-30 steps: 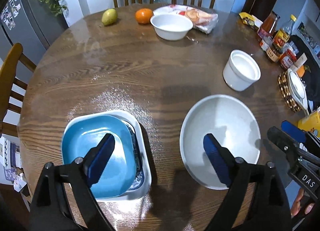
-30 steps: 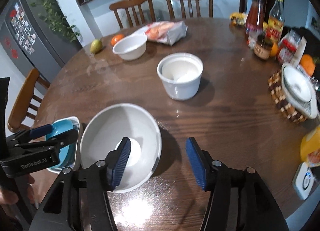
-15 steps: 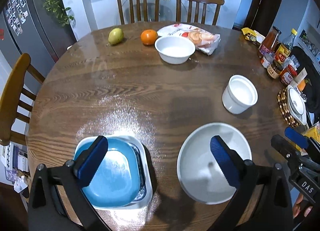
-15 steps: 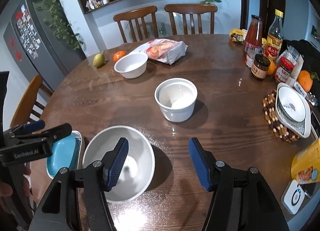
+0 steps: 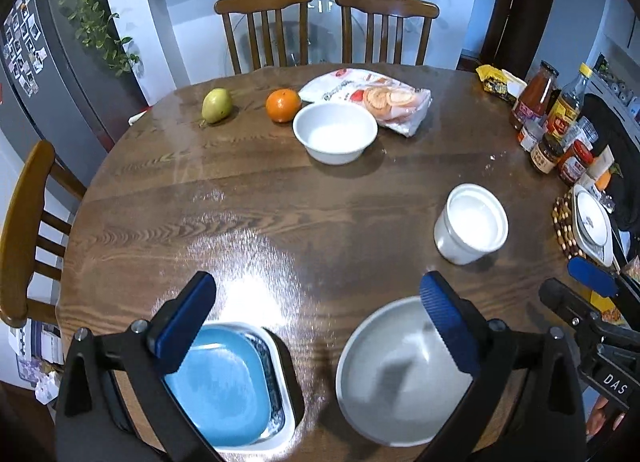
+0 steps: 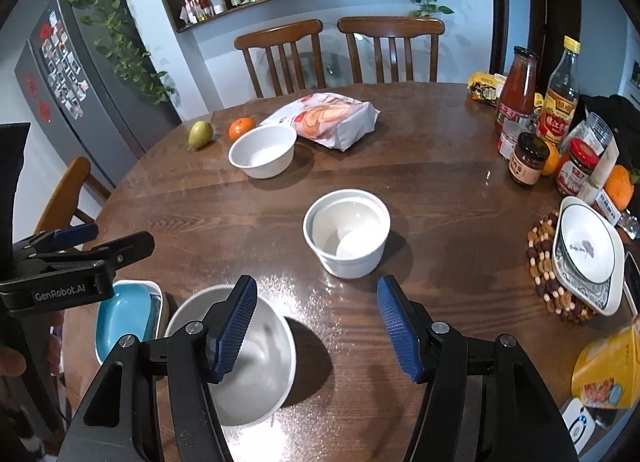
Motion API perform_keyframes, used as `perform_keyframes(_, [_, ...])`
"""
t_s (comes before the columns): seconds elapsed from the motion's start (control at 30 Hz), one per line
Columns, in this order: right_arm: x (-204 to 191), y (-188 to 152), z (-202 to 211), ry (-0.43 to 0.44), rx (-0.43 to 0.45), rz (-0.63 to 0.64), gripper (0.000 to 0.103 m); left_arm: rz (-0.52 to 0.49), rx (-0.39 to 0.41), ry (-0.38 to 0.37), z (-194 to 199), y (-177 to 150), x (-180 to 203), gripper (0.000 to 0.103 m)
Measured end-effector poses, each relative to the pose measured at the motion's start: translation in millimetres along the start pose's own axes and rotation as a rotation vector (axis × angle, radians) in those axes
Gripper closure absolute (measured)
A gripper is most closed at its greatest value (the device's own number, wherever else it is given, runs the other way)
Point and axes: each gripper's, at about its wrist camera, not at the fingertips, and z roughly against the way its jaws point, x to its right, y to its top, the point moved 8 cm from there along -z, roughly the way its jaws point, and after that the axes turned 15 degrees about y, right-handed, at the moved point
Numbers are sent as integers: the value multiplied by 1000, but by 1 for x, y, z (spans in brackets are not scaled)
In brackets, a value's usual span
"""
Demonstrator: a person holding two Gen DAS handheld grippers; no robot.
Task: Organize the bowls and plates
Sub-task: 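Move both tools toward the small white bowl by the bread bag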
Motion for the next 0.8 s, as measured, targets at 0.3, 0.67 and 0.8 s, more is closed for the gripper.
perform_keyframes(0.3, [3, 30, -25, 124, -42, -62, 39, 95, -34, -6, -31, 39, -7, 1])
perform_keyframes(0.67, [26, 112, -138, 180, -67, -152, 39, 213, -145, 4, -133, 90, -3, 13])
perform_keyframes(0.8, [44, 129, -178, 214, -84, -240, 39, 216, -174, -16, -164, 101, 4, 19])
